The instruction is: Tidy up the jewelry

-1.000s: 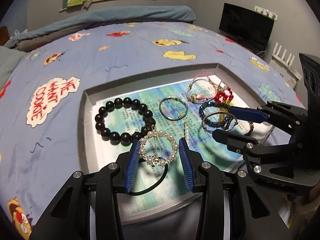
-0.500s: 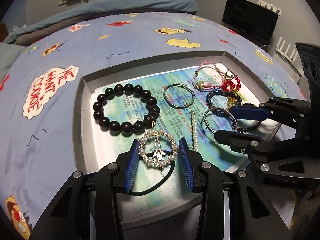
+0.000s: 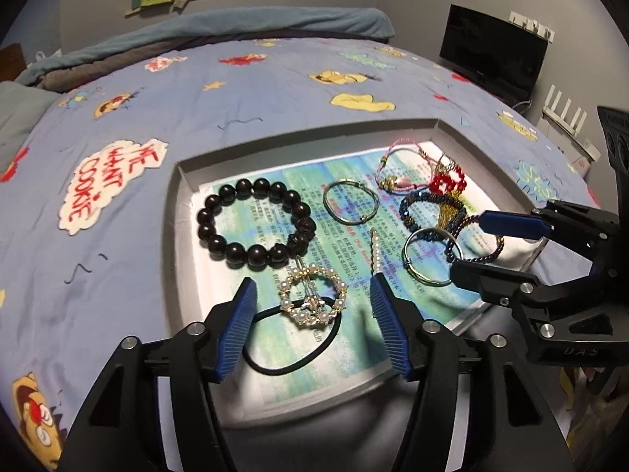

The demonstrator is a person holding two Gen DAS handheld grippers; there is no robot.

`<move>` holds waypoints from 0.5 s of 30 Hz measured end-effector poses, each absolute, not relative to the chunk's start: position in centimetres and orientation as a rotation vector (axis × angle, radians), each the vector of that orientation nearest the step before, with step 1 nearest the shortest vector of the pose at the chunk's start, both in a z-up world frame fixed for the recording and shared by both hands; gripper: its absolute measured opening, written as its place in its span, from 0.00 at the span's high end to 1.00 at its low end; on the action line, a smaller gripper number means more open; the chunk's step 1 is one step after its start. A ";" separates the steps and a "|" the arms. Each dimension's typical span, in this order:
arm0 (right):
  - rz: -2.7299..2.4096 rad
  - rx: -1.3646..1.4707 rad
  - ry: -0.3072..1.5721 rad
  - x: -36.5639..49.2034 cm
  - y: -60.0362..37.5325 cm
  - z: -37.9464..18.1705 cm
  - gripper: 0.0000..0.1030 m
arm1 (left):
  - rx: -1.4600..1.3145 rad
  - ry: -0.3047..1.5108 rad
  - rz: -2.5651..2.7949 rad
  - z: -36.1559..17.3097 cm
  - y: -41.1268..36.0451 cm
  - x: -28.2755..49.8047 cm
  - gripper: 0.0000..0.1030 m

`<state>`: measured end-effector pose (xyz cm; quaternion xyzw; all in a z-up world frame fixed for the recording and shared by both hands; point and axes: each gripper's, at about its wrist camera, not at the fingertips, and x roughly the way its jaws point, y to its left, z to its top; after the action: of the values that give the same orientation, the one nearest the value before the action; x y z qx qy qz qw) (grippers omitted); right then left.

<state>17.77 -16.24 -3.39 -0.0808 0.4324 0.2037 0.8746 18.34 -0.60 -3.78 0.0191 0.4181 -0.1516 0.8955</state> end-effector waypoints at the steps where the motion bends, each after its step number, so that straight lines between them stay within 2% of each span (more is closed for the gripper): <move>1: 0.420 -0.166 0.898 17.5 -16.4 -3.2 0.35 | 0.038 0.853 -0.310 -3.3 -0.5 17.9 0.29; 5: 0.396 -0.160 0.849 15.7 -17.7 -1.5 0.22 | 0.054 0.813 -0.307 -1.8 -0.3 16.2 0.22; 7: 0.386 -0.165 0.827 14.4 -18.4 -0.7 0.17 | 0.071 0.788 -0.302 -0.9 -0.3 14.8 0.16; 9: 0.377 -0.166 0.815 13.5 -19.0 -0.2 0.07 | 0.081 0.769 -0.300 -0.2 -0.2 13.7 0.11; 15: 0.368 -0.154 0.794 10.6 -20.8 0.9 0.05 | 0.083 0.747 -0.288 0.9 -0.2 9.7 0.08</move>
<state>10.56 -20.81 0.89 -0.0745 0.3842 0.1782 0.9028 9.70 -0.16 0.92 0.0403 0.3637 -0.1402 0.9200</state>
